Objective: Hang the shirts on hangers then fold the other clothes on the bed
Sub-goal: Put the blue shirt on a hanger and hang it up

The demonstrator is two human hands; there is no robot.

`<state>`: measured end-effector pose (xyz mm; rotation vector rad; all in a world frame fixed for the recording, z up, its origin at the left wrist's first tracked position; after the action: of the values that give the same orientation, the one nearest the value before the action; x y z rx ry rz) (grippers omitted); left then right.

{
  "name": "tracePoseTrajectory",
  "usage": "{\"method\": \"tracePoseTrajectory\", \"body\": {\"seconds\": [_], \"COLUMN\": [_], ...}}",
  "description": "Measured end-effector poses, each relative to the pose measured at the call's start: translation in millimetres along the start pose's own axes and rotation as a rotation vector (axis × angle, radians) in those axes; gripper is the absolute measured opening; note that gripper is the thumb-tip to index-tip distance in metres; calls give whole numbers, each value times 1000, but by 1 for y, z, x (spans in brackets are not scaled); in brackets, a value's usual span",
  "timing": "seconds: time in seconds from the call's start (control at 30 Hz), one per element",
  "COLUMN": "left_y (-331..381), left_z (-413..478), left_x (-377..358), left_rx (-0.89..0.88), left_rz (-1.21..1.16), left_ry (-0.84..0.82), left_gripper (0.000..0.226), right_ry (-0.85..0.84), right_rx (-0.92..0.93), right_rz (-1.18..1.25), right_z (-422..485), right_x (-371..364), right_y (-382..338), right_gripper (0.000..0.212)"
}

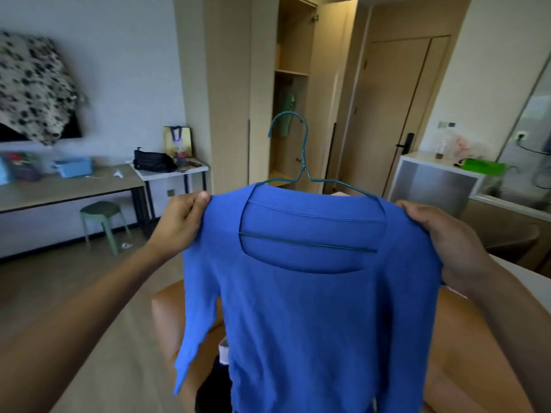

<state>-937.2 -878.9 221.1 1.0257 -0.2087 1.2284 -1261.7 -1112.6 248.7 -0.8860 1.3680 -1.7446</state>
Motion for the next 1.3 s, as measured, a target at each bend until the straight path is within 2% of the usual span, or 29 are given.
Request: {"method": "tracePoseTrajectory", "body": {"seconds": [0.1, 0.2, 0.3, 0.37, 0.43, 0.5, 0.67, 0.87, 1.03, 1.1, 1.2, 1.3], "left_y": [-40, -80, -118, -144, -165, -180, -212, -270, -322, -353, -386, -426], "left_z": [-13, -28, -42, -53, -71, -89, -135, -159, -141, -119, -87, -51], "left_x": [40, 85, 124, 143, 163, 178, 208, 237, 256, 264, 269, 271], "left_rx": [125, 204, 215, 241, 277, 324, 493, 605, 620, 621, 610, 630], "left_rz": [-124, -158, -6, 65, 91, 85, -32, -36, -14, -33, -108, -207], "left_ry": [-2, -11, -39, -40, 8, 58, 114, 154, 168, 166, 181, 181], "left_gripper": [55, 53, 47, 34, 21, 23, 17, 21, 26, 34, 53, 49], "right_ry": [-209, -361, -320, -308, -250, -199, -361, -467, -470, -458, -433, -401], "right_rx": [1, 28, 40, 51, 18, -28, -16, -15, 15, 33, 62, 78], "right_rz": [45, 55, 137, 179, 226, 294, 307, 240, 149, 102, 117, 123], "right_z": [16, 31, 50, 64, 83, 99, 152, 234, 309, 349, 396, 451], "right_x": [-60, -129, -189, -229, -268, -307, -407, -489, -526, -540, -558, -571], "right_y": [-6, -7, 1, 9, 21, 33, 48, 75, 111, 124, 136, 145], "right_gripper": [42, 14, 16, 13, 18, 11, 13, 42, 27, 25, 29, 35]}}
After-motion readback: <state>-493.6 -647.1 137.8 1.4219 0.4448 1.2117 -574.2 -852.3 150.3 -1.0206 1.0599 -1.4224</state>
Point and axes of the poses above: each hand's wrist, its own z-axis towards the middle knuckle, its own x-axis out of the back of the hand, y = z × x, the point moved 6 cm from there along z, towards the middle knuckle, and after that the axes turned 13 degrees about -y, right-handed, at the moved point
